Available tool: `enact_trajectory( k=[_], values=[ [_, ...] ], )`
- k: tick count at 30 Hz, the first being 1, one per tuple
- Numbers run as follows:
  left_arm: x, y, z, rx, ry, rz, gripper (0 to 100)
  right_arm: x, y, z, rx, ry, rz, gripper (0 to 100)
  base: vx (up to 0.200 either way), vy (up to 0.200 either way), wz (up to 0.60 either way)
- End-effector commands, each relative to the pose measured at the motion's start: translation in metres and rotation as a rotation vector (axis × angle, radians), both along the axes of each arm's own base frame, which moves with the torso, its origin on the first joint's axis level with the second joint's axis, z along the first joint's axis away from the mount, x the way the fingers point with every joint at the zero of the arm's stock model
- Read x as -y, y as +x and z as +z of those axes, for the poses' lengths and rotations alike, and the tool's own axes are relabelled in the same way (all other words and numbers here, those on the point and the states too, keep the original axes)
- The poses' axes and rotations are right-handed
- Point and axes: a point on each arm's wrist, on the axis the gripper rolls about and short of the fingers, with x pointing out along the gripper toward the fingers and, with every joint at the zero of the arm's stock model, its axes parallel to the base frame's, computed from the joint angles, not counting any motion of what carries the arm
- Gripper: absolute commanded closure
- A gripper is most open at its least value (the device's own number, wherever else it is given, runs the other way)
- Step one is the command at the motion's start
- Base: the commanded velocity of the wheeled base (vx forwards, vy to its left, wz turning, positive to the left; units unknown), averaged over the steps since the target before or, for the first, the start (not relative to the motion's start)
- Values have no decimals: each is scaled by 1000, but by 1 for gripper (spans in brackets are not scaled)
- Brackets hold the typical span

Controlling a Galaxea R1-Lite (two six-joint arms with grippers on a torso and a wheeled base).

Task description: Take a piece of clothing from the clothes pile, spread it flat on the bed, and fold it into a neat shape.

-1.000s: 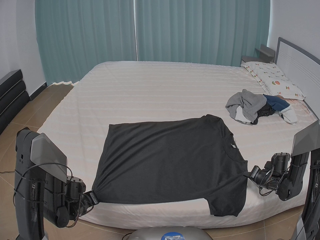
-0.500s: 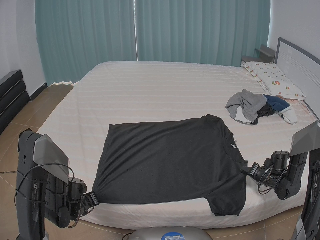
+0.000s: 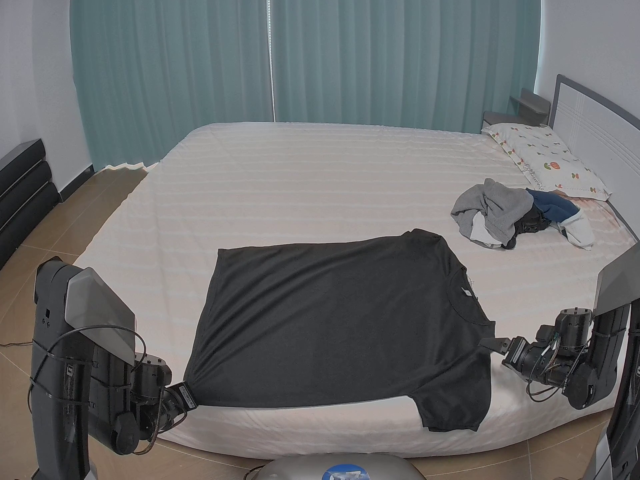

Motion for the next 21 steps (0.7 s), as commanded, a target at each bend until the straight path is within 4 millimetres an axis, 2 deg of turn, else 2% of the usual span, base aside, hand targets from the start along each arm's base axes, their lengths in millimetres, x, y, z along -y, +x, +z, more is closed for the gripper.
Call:
enact_trajectory(
  k=[1,6,13,21],
  values=[
    [-1,2,3,25,-5,7,100,-2,-14,-11,-60,-48,63,0,0,0,0],
    [0,2,5,31,-7,5,100,-5,-23,-21,-105,-84,127,0,0,0,0],
    [-1,3,5,33,-7,7,100,-9,-24,-30,-108,-92,157,0,0,0,0],
    [-1,3,5,34,-7,7,100,-16,-23,-30,-101,-95,189,0,0,0,0]
  ],
)
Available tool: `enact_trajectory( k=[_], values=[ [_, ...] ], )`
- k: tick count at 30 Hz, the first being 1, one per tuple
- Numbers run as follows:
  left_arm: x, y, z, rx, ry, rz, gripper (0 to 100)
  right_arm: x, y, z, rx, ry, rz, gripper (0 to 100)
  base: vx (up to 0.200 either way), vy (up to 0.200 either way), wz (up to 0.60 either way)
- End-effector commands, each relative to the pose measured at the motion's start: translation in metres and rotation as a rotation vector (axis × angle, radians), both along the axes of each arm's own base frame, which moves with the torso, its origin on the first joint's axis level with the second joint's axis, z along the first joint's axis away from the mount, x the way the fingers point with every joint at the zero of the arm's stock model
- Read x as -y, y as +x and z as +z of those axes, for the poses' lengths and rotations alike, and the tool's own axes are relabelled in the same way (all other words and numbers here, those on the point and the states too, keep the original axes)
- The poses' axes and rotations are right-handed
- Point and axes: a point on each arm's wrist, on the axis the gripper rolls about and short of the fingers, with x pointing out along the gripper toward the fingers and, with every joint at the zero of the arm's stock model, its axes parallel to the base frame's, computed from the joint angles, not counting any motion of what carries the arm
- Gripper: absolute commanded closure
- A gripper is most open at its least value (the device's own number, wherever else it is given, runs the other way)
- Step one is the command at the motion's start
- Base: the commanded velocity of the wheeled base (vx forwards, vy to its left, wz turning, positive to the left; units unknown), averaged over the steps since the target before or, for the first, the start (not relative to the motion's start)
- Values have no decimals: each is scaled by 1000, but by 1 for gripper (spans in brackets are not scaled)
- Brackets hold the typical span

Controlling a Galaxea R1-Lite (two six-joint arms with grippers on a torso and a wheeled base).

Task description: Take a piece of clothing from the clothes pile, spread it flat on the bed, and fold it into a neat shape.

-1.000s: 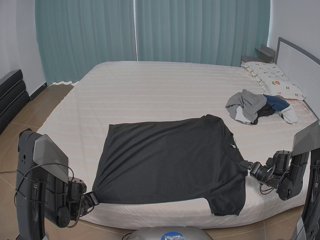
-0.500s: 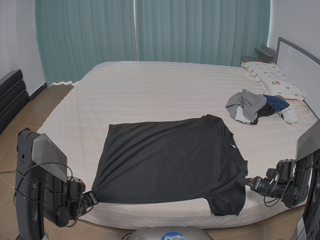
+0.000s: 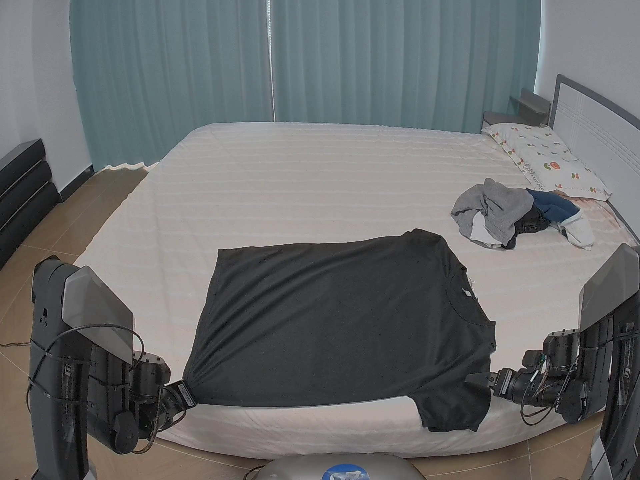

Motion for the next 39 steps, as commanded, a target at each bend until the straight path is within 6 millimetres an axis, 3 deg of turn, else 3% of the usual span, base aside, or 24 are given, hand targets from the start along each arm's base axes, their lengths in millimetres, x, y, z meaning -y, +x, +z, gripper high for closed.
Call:
enact_trajectory(
  k=[1,2,11,20,39],
  values=[
    [0,2,2,21,-4,-1,100,-3,1,-2,4,1,13,0,0,0,0],
    [0,2,2,21,-5,-2,100,-3,1,-2,5,1,13,100,0,0,0],
    [1,3,1,25,-6,-4,100,0,-5,-1,11,-58,43,100,0,0,0],
    [-1,4,4,32,-6,1,100,0,-8,12,64,-95,69,100,0,0,0],
    [2,-2,16,49,-9,-33,100,29,-32,35,14,-123,-33,100,0,0,0]
  ],
)
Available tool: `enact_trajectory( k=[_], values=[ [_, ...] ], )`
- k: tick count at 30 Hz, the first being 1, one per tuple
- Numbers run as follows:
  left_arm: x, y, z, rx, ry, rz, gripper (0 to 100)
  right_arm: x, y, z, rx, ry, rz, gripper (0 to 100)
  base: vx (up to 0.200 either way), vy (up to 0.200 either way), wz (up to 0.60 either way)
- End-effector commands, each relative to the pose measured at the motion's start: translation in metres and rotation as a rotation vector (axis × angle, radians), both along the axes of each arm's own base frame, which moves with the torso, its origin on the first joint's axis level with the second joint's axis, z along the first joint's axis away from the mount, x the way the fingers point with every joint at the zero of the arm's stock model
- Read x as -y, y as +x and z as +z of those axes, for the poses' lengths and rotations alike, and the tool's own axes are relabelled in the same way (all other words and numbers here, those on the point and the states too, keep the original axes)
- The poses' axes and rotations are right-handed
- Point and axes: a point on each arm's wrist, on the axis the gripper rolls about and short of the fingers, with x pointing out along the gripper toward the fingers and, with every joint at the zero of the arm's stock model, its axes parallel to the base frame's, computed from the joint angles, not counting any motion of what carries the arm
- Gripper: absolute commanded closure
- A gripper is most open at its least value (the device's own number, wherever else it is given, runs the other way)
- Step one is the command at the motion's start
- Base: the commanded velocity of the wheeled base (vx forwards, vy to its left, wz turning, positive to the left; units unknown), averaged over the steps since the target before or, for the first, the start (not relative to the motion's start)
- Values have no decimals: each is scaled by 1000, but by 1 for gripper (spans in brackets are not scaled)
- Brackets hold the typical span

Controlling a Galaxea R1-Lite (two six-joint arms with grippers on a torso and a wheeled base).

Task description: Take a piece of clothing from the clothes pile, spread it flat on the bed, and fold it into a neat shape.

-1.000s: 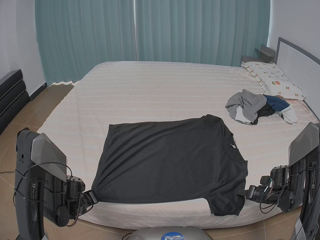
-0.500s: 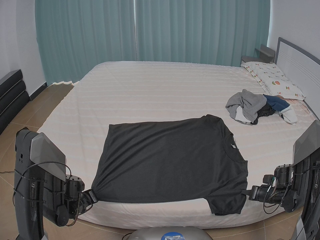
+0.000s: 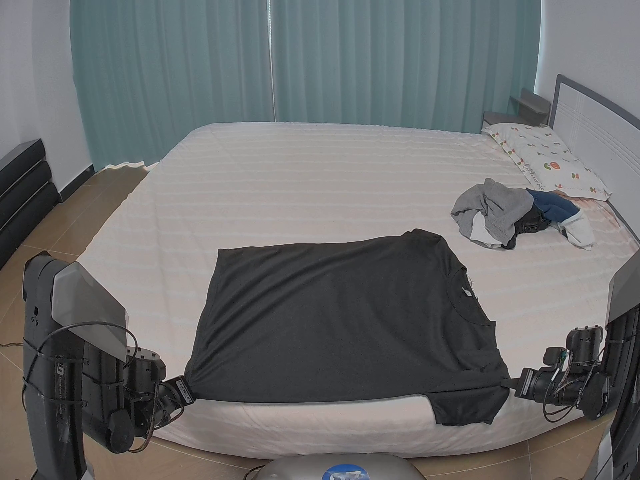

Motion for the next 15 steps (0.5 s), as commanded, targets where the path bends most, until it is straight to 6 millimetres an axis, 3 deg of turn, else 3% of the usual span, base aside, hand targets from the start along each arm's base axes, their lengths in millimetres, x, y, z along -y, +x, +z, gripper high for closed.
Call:
enact_trajectory(
  k=[1,15],
  values=[
    [3,0,5,22,-13,-17,100,4,-12,12,-21,-23,11,100,0,0,0],
    [11,-18,3,-46,-8,-113,100,3,-35,10,-193,-69,100,100,0,0,0]
  ],
)
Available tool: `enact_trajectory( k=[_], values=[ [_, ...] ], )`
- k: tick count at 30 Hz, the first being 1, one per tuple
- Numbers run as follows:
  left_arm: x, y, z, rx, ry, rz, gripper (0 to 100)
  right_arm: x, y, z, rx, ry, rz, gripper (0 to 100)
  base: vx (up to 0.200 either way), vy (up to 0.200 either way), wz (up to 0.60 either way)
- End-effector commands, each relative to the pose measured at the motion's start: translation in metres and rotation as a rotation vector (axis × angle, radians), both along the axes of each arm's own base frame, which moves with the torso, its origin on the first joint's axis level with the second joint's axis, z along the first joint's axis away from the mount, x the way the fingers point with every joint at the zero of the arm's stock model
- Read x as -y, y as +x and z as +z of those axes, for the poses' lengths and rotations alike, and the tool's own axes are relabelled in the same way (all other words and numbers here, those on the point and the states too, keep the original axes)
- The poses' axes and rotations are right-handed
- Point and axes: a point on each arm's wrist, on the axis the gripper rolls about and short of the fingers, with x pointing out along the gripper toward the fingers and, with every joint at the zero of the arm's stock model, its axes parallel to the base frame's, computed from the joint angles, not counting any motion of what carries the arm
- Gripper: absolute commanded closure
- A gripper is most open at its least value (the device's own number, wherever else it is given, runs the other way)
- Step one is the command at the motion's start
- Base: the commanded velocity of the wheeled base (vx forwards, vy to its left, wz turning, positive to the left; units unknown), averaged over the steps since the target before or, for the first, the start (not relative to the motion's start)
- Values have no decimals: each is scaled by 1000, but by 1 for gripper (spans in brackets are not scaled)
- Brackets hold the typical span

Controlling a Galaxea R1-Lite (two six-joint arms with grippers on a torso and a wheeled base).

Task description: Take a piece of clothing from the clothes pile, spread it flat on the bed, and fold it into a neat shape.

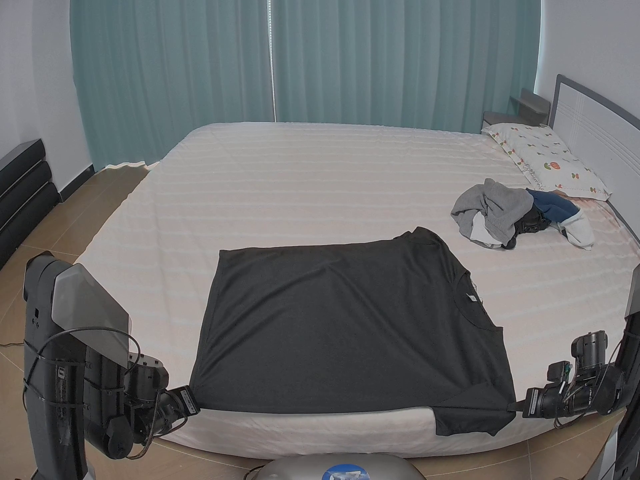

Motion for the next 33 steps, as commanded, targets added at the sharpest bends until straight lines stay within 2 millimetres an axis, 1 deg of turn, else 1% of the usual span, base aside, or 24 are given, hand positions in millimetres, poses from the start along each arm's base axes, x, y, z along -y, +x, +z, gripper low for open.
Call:
enact_trajectory(
  k=[1,7,8,16,20,23,25,28,33],
  values=[
    [4,-6,1,-9,-8,-35,100,-1,-7,2,-14,-8,21,100,0,0,0],
    [3,-10,2,-23,14,-50,100,-1,-8,2,-27,-10,25,100,0,0,0],
    [0,-15,2,-42,62,-73,100,-3,-13,5,-49,-5,33,100,0,0,0],
    [-3,-17,2,-59,118,-54,100,-4,-22,12,-70,-25,64,100,0,0,0],
    [-4,-19,4,-78,148,-48,100,-4,-22,13,-68,-32,64,100,0,0,0],
    [-3,-28,12,-137,169,-58,100,-4,-23,15,-68,-41,59,100,0,0,0],
    [-3,-30,14,-154,178,-63,100,-4,-26,16,-79,-42,56,100,0,0,0],
    [-2,-32,14,-160,195,-60,100,-4,-29,18,-89,-37,58,100,0,0,0],
    [2,-40,11,-226,245,-77,100,-5,-35,24,-95,-36,58,100,0,0,0]
  ],
)
